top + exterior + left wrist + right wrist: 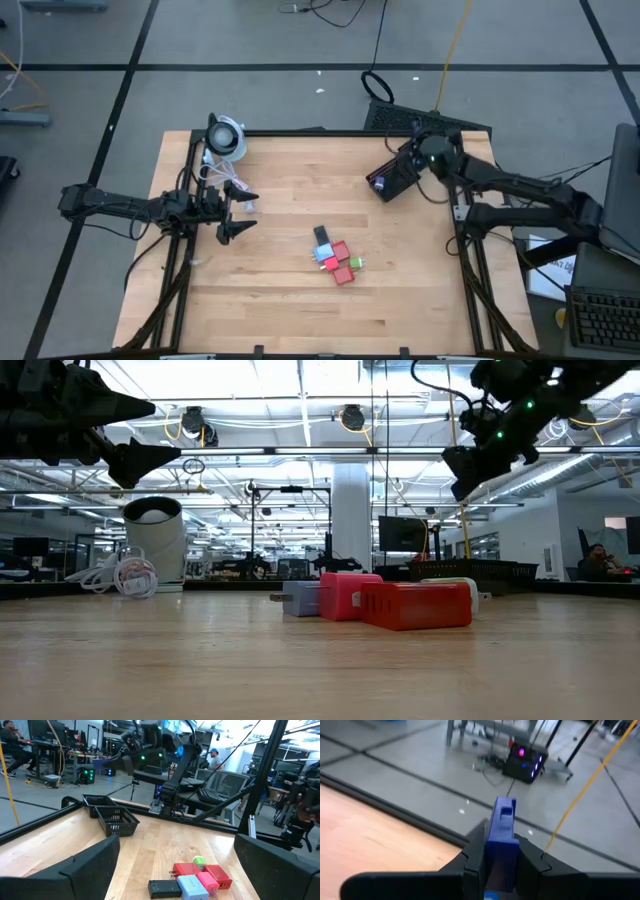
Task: Pick & Place Office items
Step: Put the violet digital timer into the top black bin
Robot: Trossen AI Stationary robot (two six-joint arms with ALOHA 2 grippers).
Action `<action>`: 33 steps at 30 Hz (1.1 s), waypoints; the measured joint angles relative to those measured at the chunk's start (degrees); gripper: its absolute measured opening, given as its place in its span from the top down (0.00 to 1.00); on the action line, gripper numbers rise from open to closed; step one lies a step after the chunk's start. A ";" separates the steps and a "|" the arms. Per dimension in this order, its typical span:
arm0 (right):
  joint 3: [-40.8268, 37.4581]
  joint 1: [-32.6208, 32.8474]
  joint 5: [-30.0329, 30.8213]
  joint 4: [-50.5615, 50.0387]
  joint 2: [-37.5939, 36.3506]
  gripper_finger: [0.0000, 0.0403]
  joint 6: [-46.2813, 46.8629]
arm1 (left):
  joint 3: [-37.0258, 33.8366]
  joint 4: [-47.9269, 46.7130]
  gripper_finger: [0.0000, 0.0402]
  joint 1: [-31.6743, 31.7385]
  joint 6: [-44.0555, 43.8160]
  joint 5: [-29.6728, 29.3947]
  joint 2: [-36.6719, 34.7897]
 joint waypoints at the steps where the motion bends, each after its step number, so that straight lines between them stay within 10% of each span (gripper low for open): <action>1: 1.19 -1.16 -0.87 -2.62 0.36 0.87 -0.02 | 0.00 0.00 0.01 0.00 0.01 0.00 0.00; 14: 5.09 -13.19 -10.80 -18.83 10.91 0.87 1.49 | 0.00 0.00 0.01 0.00 -0.01 0.00 0.00; 33: 5.09 -19.80 -13.66 -14.64 24.24 0.86 -0.67 | 0.00 0.00 0.01 -0.01 0.00 0.00 0.00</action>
